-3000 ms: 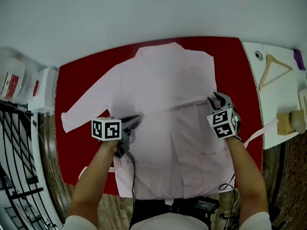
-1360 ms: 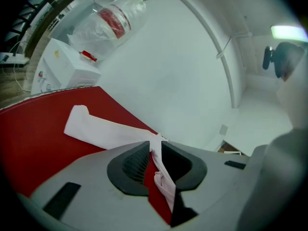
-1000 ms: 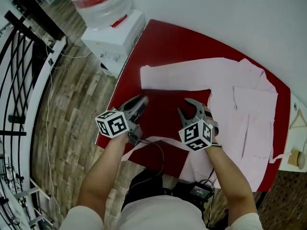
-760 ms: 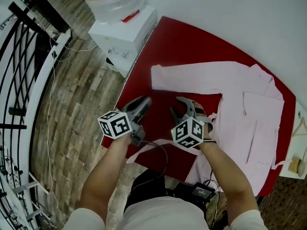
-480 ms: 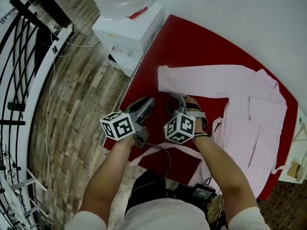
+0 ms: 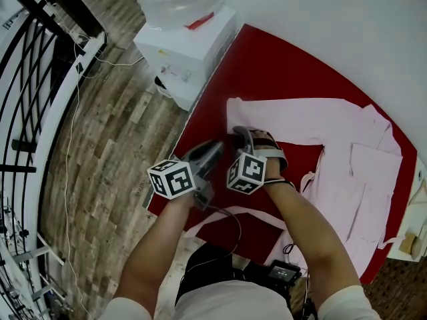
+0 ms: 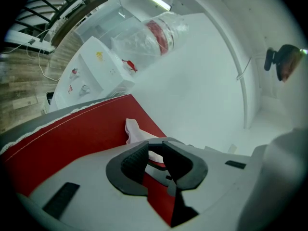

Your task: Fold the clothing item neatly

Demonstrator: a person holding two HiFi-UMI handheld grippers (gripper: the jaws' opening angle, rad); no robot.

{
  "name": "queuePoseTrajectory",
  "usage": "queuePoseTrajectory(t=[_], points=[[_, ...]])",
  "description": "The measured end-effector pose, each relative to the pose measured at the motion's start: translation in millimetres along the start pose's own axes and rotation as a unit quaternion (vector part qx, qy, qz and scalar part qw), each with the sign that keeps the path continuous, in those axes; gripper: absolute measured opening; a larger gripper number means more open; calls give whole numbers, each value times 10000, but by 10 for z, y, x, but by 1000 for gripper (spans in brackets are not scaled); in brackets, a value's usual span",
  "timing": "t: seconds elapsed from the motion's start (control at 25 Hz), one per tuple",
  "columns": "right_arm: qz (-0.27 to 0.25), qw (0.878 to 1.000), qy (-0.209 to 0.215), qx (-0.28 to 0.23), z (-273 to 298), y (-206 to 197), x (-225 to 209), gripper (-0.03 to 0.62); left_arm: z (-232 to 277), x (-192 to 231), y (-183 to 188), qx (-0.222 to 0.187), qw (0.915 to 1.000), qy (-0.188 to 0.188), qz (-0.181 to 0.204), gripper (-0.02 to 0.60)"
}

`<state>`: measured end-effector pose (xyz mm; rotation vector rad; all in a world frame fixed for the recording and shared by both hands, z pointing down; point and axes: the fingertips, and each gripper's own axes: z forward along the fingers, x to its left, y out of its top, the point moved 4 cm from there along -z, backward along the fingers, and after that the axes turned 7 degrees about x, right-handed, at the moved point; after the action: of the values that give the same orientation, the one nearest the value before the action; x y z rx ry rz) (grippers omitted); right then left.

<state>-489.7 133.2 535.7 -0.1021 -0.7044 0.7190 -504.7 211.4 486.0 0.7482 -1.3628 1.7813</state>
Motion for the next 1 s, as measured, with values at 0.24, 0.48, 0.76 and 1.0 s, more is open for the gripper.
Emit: queuePoseTrajectory(t=[0.24, 0.48, 0.76, 1.0], points=[[-113, 9997, 103, 198, 113, 33, -77, 66, 21, 46, -7, 3, 9999, -15, -132, 71], [287, 9995, 72, -88, -58, 35, -145, 26, 43, 95, -21, 33, 9991, -114, -414, 88], [1005, 9919, -204, -747, -563, 103, -358, 26, 188, 180, 83, -61, 9937, -456, -1025, 150], [1241, 9874, -337, -925, -742, 87, -526, 26, 362, 164, 124, -226, 9841, -837, -1547, 170]])
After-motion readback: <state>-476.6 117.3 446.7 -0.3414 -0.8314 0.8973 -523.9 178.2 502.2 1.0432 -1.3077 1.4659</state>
